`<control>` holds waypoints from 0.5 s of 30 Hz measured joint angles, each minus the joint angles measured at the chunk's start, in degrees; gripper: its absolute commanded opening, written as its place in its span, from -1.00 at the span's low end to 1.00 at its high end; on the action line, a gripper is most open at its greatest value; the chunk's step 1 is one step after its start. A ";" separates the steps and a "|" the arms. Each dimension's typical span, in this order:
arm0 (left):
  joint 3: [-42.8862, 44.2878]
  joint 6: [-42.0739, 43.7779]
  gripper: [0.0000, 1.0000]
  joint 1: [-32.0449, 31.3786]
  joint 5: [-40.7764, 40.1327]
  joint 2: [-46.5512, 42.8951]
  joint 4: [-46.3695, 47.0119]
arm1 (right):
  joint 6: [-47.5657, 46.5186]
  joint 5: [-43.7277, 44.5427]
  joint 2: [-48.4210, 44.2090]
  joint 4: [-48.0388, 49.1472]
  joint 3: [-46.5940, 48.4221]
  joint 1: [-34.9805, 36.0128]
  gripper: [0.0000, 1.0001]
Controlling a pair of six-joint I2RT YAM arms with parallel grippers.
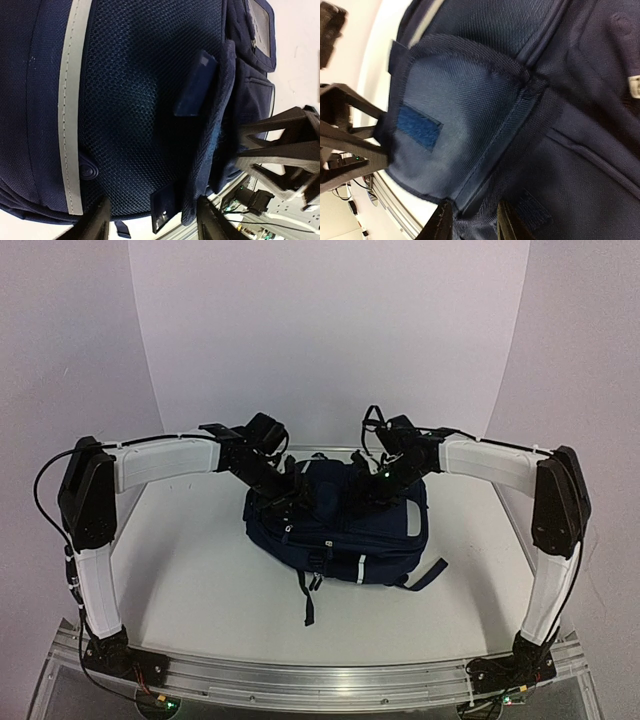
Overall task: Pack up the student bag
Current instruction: Adjust the student bag at the center of the board.
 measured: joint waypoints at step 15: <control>9.31 1.93 -0.89 -0.68 4.63 5.09 3.47 | 0.14 -1.45 -3.78 0.90 -0.76 -0.85 0.31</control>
